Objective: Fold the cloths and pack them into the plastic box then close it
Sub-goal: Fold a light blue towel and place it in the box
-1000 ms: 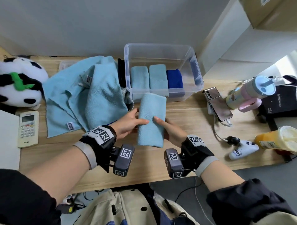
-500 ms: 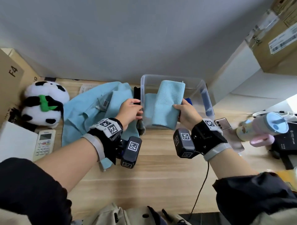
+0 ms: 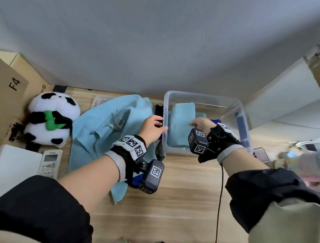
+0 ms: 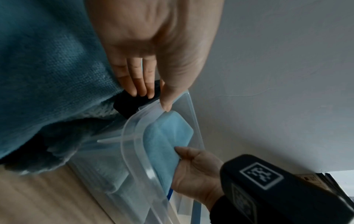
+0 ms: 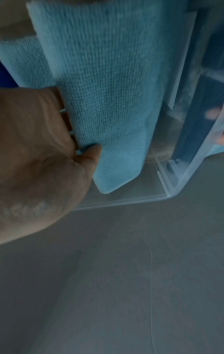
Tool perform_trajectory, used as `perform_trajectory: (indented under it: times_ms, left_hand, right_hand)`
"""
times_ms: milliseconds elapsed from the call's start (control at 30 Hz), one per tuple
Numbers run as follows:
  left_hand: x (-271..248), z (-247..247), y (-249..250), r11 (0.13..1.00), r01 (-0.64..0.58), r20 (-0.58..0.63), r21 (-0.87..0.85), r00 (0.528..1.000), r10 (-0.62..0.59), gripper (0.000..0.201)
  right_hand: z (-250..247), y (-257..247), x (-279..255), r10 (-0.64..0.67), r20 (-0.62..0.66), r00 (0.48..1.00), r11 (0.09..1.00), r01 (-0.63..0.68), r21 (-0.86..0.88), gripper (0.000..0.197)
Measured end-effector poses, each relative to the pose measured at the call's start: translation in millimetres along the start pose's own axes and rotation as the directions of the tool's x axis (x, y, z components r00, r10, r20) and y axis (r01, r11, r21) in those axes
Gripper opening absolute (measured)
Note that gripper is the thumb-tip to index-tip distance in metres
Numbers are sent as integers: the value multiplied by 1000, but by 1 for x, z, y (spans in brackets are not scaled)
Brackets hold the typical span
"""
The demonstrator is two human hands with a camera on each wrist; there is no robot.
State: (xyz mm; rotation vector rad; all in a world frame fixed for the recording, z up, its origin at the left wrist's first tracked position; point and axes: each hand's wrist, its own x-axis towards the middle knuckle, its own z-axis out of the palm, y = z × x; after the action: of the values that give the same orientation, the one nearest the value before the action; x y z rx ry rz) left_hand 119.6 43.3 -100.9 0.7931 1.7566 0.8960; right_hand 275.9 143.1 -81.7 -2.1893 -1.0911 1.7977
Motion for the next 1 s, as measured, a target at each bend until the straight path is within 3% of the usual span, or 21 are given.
perform_trajectory:
  times_ms: [167, 233, 267, 367, 467, 600, 700, 867, 1000]
  left_hand:
    - [5, -4, -1, 999, 17, 30, -50, 999, -16, 43]
    - [6, -5, -2, 999, 15, 33, -42, 999, -14, 43]
    - [6, -5, -2, 999, 13, 34, -32, 999, -12, 42]
    - [5, -5, -3, 1000, -1, 34, 5, 999, 1, 41]
    - [3, -5, -4, 1000, -11, 24, -14, 1000, 12, 38]
    - [-7, -9, -10, 993, -62, -57, -101, 997, 56, 21]
    - [-19, -21, -22, 982, -85, -115, -169, 991, 66, 20]
    - [-34, -52, -51, 989, -48, -188, -138, 982, 22, 21]
    - [-43, -76, -84, 998, 0, -310, -69, 951, -21, 23]
  right_hand:
    - [15, -2, 7, 38, 47, 998, 997, -34, -69, 29]
    - [20, 0, 8, 56, 48, 997, 996, -53, -66, 22]
    - [23, 2, 7, 62, 72, 995, 997, -59, -44, 16]
    - [24, 6, 6, 50, 93, 994, 997, -55, 48, 32]
    - [14, 9, 2, -14, 66, 998, 995, 7, 104, 6]
    - [-4, 21, -7, -145, 11, 989, 979, 142, 147, 9]
    - [-8, 32, -30, -269, 87, 959, 954, 252, 161, 12]
    - [10, 46, -80, -420, 183, 889, 907, 410, 95, 14]
    - [38, 61, -104, -390, 393, 833, 904, 427, -9, 19]
